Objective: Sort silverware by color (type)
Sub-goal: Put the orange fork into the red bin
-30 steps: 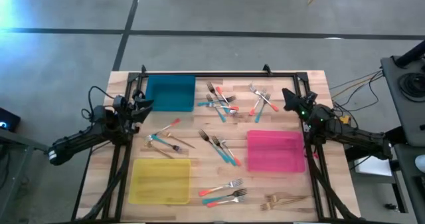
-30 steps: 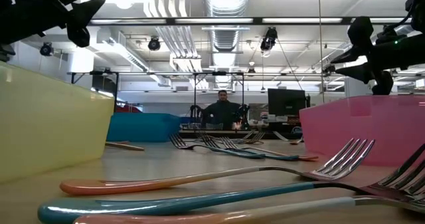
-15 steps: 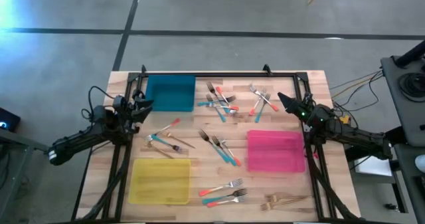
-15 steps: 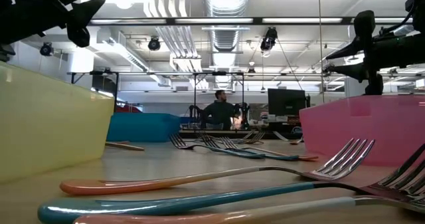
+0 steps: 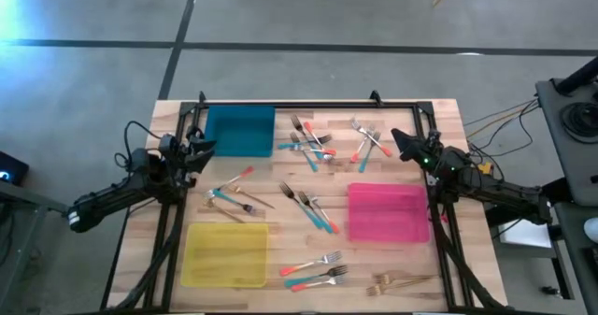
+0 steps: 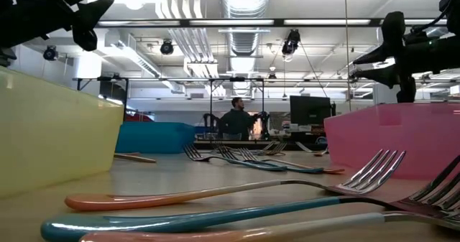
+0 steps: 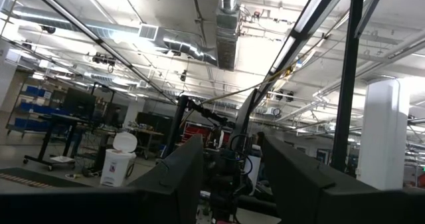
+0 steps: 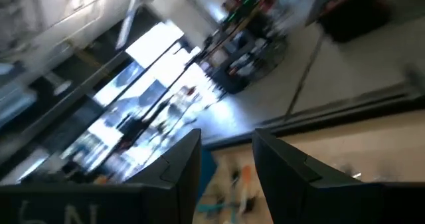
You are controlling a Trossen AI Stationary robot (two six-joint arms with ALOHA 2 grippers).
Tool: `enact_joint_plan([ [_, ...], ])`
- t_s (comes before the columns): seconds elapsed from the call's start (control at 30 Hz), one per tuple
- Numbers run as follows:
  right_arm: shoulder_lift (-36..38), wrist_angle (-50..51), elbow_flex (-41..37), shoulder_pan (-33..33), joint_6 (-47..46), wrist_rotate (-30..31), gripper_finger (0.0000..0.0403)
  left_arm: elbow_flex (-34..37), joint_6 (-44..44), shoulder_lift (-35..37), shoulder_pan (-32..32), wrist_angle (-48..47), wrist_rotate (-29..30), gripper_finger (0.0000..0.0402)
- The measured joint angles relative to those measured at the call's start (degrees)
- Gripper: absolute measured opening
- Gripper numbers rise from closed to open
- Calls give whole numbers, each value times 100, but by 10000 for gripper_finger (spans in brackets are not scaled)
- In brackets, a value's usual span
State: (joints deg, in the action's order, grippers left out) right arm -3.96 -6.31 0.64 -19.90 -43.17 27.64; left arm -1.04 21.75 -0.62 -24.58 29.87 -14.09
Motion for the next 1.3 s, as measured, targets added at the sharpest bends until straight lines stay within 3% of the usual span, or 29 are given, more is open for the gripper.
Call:
enact_joint_plan([
  [0.17,-1,-1,0,-2,420,507,128,-2,-1,0,-2,2,0,141],
  [0.27,-22,-12,-1,-2,951,390,128,-2,-1,0,-2,2,0,141],
  [0.43,-53,0,0,-2,810,316,128,-2,-2,0,-1,-5,0,141],
  [0.63,-455,44,31,-2,1052,-262,128,-2,0,2,-1,-36,0,141],
  [0.93,-2246,566,1301,-149,1819,-364,128,-1,0,0,-1,-40,0,141],
  [1.2,-4283,2769,3190,-880,1840,-427,128,-2,-2,2,-1,-37,2,141],
  [1.3,-5006,3648,3851,-1326,1846,-1006,128,-2,-1,2,1,-37,0,141],
])
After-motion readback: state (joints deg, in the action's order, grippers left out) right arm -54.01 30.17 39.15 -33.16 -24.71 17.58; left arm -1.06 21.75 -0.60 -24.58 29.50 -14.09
